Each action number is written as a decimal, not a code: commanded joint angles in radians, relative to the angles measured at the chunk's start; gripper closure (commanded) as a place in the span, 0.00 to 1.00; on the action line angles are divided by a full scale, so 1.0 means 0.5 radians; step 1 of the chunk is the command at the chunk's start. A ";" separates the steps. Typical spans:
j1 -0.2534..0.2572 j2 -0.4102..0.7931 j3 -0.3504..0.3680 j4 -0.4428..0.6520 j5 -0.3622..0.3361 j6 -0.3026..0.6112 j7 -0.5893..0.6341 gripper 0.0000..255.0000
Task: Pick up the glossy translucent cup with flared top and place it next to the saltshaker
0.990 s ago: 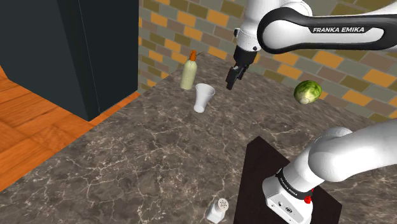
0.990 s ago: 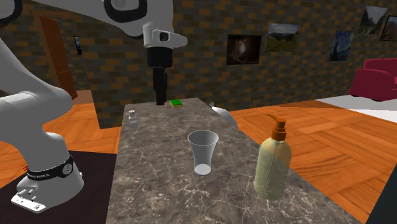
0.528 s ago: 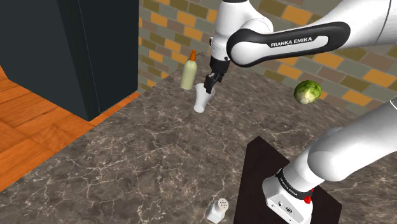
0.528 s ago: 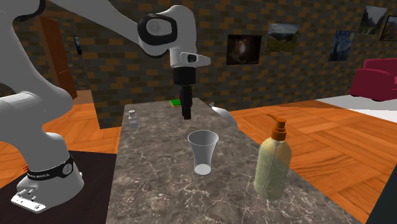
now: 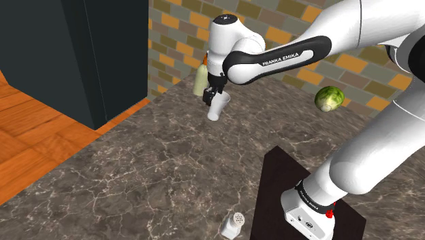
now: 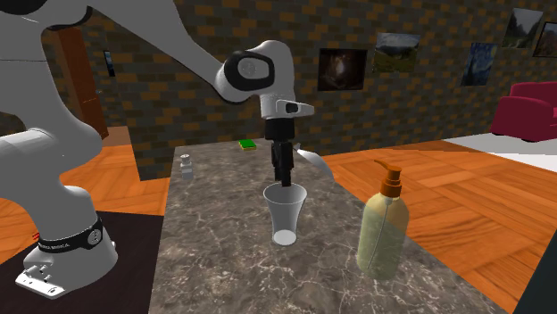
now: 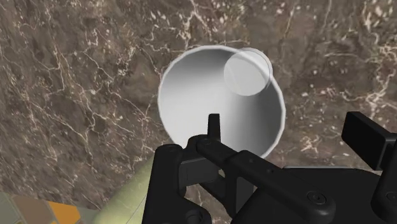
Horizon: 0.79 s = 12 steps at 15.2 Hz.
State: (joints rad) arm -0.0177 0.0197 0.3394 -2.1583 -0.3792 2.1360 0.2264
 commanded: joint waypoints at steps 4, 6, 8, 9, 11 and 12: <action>-0.017 0.074 -0.020 -0.051 -0.065 0.119 0.039 0.00; -0.019 0.082 -0.022 -0.057 -0.072 0.132 0.043 0.00; -0.018 0.082 -0.022 -0.057 -0.072 0.132 0.043 0.00; -0.018 0.082 -0.022 -0.057 -0.072 0.132 0.043 0.00; -0.018 0.082 -0.022 -0.057 -0.072 0.132 0.043 0.00; -0.018 0.082 -0.022 -0.057 -0.072 0.132 0.043 0.00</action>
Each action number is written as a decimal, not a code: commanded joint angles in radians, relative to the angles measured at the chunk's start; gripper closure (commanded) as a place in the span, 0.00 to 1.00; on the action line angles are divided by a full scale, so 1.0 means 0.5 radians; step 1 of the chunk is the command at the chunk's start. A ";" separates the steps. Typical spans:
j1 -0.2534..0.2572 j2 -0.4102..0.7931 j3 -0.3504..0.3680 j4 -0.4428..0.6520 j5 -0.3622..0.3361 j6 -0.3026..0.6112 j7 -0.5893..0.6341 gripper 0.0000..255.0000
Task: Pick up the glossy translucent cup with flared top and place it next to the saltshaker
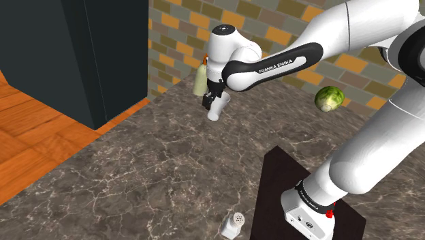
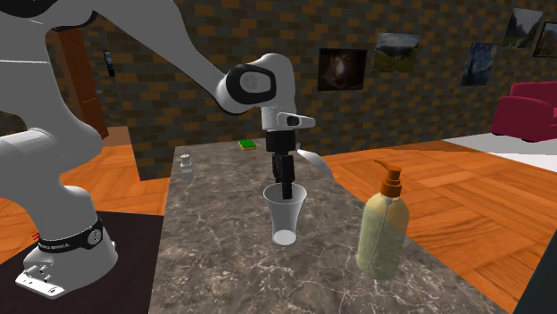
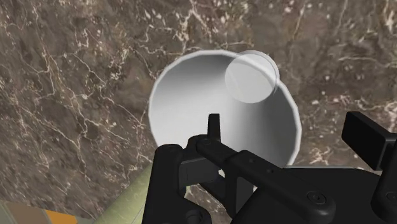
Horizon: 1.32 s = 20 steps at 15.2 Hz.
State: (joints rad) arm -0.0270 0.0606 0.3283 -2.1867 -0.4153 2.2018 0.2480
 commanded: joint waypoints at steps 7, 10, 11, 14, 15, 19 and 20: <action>0.000 -0.001 0.000 -0.001 0.000 0.001 0.000 1.00; 0.000 0.000 0.000 0.000 0.000 0.000 0.000 1.00; 0.000 -0.016 0.001 0.010 0.013 -0.021 -0.014 1.00; 0.000 -0.060 0.005 0.043 0.050 -0.088 -0.056 1.00; 0.000 -0.074 0.005 0.054 0.062 -0.111 -0.069 1.00; 0.001 -0.125 0.007 0.106 0.104 -0.202 -0.119 1.00; 0.001 -0.137 0.008 0.120 0.113 -0.225 -0.131 1.00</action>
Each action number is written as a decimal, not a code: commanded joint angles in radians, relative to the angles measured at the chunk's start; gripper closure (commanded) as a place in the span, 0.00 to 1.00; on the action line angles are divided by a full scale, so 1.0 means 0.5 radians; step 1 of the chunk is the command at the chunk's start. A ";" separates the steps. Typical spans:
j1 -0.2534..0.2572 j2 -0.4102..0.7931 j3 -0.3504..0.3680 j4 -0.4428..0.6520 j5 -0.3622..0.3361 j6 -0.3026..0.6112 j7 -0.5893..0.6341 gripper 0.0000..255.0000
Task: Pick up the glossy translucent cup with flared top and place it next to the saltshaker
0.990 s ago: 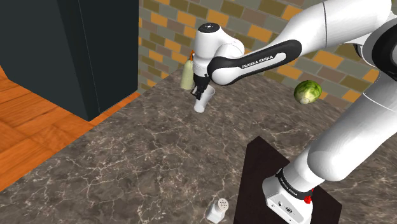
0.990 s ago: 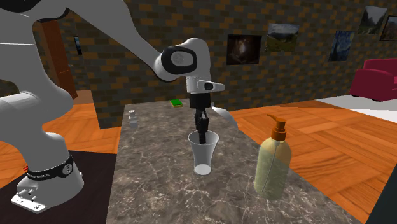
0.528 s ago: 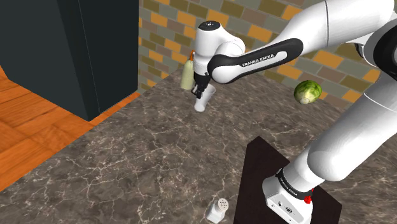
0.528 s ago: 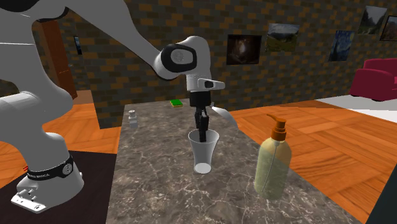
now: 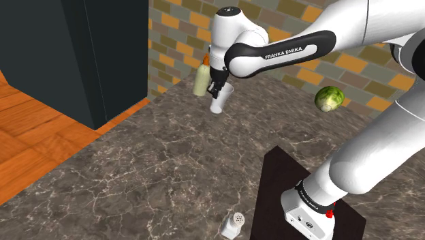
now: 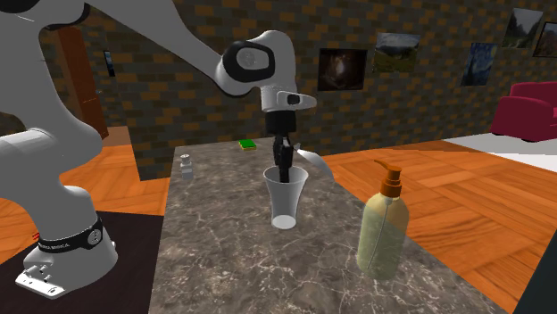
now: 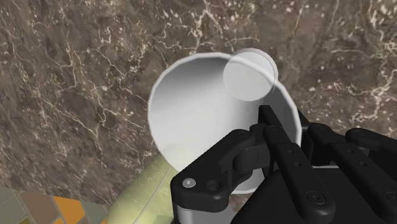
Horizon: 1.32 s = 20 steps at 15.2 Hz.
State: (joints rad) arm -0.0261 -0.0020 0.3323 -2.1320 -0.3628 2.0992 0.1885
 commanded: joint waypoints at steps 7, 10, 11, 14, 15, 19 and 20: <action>0.002 -0.082 0.000 0.122 0.065 -0.184 -0.089 1.00; 0.003 -0.106 0.000 0.176 0.085 -0.256 -0.119 1.00; 0.003 -0.113 0.000 0.195 0.090 -0.280 -0.129 1.00; 0.004 -0.132 -0.001 0.255 0.106 -0.353 -0.156 1.00; 0.005 -0.137 -0.001 0.276 0.111 -0.377 -0.165 1.00; 0.006 -0.154 -0.001 0.363 0.127 -0.476 -0.199 1.00; 0.006 -0.157 -0.001 0.387 0.130 -0.501 -0.207 1.00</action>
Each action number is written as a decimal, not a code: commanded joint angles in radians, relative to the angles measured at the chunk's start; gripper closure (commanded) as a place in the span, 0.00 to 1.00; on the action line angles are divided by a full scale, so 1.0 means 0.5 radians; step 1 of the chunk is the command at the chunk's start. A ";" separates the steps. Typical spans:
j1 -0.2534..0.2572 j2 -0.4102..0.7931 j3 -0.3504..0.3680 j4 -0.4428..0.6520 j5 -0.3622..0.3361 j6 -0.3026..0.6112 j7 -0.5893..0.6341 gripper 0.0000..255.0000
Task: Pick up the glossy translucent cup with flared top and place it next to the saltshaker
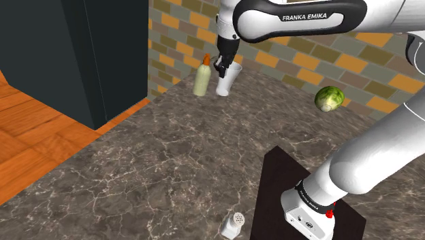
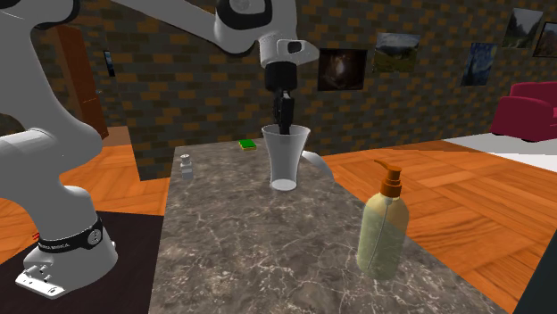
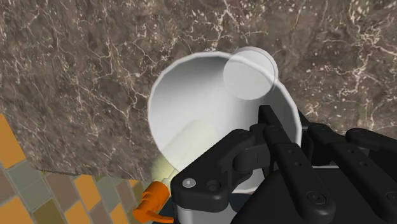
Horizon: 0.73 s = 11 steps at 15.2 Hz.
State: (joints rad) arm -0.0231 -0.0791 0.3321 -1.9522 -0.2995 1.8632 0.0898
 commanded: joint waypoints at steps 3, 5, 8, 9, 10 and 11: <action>0.001 -0.010 0.000 0.099 0.012 -0.104 -0.033 1.00; 0.001 -0.012 0.001 0.150 0.016 -0.154 -0.048 1.00; 0.002 -0.012 0.002 0.229 0.021 -0.231 -0.069 1.00; 0.002 -0.011 0.002 0.253 0.022 -0.253 -0.075 1.00; 0.018 -0.061 0.018 0.202 0.040 -0.258 -0.049 1.00; 0.034 -0.110 0.033 0.154 0.059 -0.264 -0.023 1.00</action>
State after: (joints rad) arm -0.0128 -0.1122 0.3421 -1.8528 -0.2779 1.7323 0.0669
